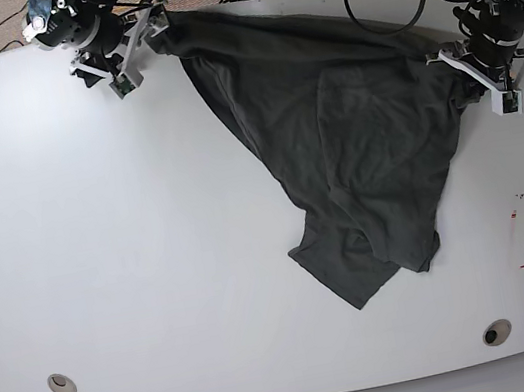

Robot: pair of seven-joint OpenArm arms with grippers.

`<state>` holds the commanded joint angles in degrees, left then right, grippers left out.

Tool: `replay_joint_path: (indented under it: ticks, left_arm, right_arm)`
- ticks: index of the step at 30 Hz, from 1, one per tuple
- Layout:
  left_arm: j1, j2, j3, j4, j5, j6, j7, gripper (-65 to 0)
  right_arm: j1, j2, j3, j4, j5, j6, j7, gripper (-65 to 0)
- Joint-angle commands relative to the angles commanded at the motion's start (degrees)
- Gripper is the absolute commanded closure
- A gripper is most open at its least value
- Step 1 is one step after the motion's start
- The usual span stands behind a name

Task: Layout the t-shirt on the table in an organized manner, then fold the t-shirt properly

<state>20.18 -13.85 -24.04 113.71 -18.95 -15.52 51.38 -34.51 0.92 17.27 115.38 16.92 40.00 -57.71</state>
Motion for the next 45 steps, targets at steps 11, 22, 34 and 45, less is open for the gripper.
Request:
replay_joint_path:
  ticks: [11,22,34,45]
  left_arm:
    - [0.00,0.00,0.00,0.00,0.00,0.00,0.00,0.0]
    - [-1.58,0.97,0.00,0.00,0.00,0.00,0.00,0.0]
    - [-2.55,3.16,0.09,0.00,0.09,0.00,0.00,0.0]
    - [-2.81,3.16,0.09,-0.09,0.18,0.00,0.00,0.0]
  right_arm:
    - [0.18,1.58,-0.18,0.00,0.00,0.00,0.00,-56.0]
    - [1.85,1.85,-0.18,-0.18,-0.26,0.00,0.00,-20.6]
    - [1.85,1.93,-0.18,-0.18,-0.09,0.00,0.09,-3.2]
    - [2.11,1.93,-0.18,0.18,0.00,0.00,0.09,-33.8]
